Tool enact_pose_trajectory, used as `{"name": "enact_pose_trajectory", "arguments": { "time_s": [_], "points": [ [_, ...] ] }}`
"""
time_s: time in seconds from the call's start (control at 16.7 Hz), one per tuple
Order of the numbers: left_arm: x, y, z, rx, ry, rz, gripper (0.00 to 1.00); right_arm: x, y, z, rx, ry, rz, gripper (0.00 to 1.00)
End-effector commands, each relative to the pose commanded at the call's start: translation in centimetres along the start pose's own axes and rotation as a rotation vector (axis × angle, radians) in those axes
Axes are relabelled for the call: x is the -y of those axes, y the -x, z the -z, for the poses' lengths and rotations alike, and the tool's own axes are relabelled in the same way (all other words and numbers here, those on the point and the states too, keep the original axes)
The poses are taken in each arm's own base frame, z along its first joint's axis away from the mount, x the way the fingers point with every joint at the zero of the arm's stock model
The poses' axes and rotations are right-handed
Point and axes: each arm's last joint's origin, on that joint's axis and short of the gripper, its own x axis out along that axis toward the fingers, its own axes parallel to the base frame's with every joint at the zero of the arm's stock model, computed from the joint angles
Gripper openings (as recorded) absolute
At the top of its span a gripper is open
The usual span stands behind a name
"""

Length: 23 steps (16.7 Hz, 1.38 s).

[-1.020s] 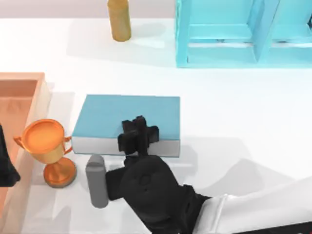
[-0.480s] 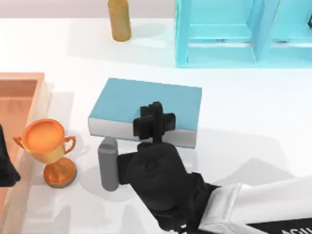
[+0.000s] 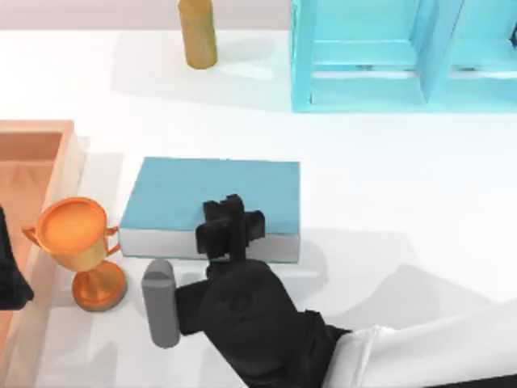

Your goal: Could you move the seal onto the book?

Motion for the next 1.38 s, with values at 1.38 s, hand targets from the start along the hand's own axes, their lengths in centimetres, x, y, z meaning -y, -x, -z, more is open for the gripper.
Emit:
{"name": "enact_pose_trajectory", "arguments": {
  "time_s": [1.38],
  "points": [
    [0.0, 0.0, 0.0, 0.0, 0.0, 0.0, 1.0, -3.0, -0.8, 0.4, -0.006, -0.001, -0.005, 0.15]
  ]
}}
